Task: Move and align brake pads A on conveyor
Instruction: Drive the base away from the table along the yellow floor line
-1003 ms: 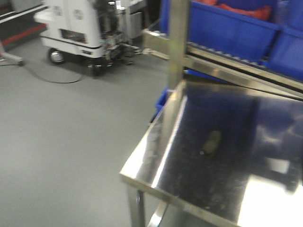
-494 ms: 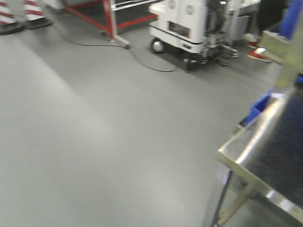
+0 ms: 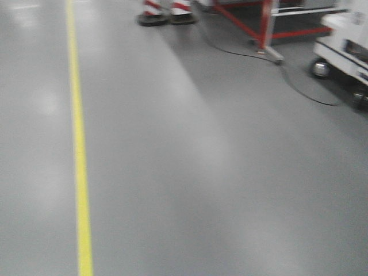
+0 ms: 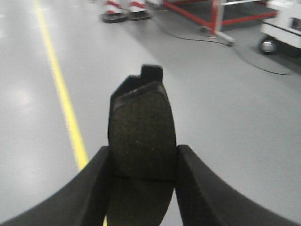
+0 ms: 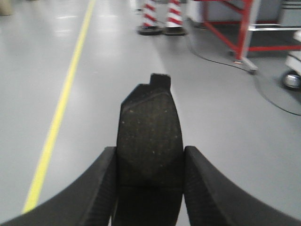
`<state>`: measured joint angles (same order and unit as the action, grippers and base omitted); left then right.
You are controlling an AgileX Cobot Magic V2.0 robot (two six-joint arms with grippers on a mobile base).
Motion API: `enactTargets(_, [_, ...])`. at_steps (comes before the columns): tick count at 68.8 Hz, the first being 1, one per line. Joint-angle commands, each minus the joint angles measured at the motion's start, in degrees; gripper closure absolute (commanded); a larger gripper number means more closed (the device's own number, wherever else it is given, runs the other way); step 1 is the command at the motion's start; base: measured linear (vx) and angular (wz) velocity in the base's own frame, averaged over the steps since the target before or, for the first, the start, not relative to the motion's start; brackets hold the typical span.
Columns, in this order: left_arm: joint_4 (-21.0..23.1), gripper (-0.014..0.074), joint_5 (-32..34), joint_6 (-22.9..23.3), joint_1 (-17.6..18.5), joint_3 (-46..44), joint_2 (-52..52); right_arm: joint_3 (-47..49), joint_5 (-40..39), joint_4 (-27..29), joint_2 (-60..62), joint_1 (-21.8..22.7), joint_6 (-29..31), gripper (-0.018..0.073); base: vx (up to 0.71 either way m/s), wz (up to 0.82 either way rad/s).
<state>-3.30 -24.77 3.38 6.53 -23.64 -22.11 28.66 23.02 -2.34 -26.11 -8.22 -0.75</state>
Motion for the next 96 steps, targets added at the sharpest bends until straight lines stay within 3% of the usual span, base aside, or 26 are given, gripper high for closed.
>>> enactTargets(1, [0.00,0.0603,5.55,0.47,0.24,-1.60,-0.37,1.72,-5.56,-0.22,-0.11,0.12,0.22,0.0566,-0.02,1.00])
enactTargets(47, [0.00,0.0603,5.50,0.47,0.24,-1.60,-0.32,1.72,-5.54,-0.22,-0.11,0.12,0.22,0.0566,0.11,0.49])
enactTargets(96, [0.00,0.0603,5.55,0.47,0.24,-1.60,-0.32,1.72,-5.54,-0.22,-0.11,0.12,0.22,0.0566,0.49,-0.01])
